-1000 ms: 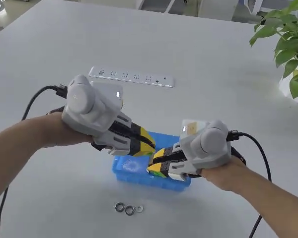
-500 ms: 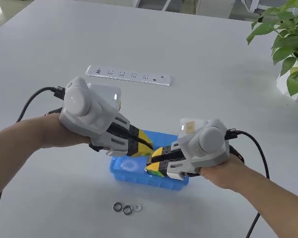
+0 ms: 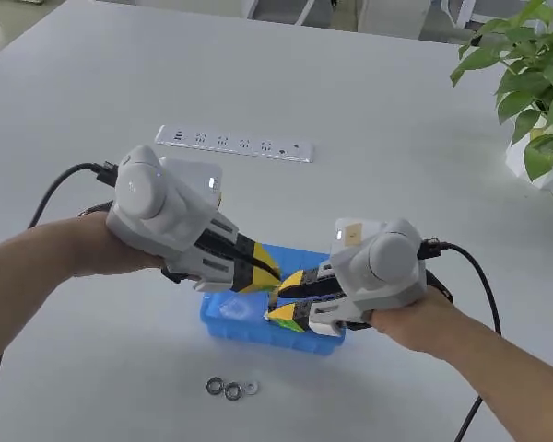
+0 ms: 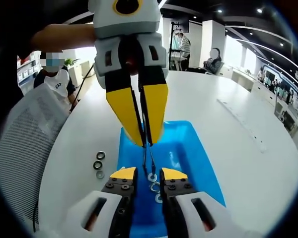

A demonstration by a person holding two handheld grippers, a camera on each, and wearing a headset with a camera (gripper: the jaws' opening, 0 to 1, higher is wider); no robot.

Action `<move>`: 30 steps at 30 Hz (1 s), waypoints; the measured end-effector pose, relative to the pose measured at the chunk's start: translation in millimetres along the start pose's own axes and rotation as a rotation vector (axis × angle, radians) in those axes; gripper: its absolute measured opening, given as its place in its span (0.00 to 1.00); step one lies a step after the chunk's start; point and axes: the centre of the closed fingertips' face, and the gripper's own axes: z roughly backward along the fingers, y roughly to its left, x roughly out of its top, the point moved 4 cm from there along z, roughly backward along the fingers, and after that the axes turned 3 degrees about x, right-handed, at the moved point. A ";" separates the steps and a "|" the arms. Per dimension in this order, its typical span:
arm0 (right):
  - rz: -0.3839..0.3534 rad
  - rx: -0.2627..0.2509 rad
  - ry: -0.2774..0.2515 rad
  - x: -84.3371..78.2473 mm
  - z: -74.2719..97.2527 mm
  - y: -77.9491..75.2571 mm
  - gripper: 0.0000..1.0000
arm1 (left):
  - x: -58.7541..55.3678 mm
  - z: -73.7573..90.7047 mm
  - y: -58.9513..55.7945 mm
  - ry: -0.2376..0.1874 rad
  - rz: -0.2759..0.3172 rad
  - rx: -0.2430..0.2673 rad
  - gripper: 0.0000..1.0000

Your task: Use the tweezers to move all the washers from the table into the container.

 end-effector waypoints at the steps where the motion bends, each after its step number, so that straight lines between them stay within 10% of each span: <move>1: -0.004 -0.007 0.001 -0.3 1.5 -0.3 0.20 | 1.2 0.7 0.5 -0.004 0.002 0.003 0.06; 30: -0.118 -0.195 -0.079 -7.7 64.8 20.3 0.56 | 23.5 31.9 -10.0 -0.017 -0.025 0.015 0.06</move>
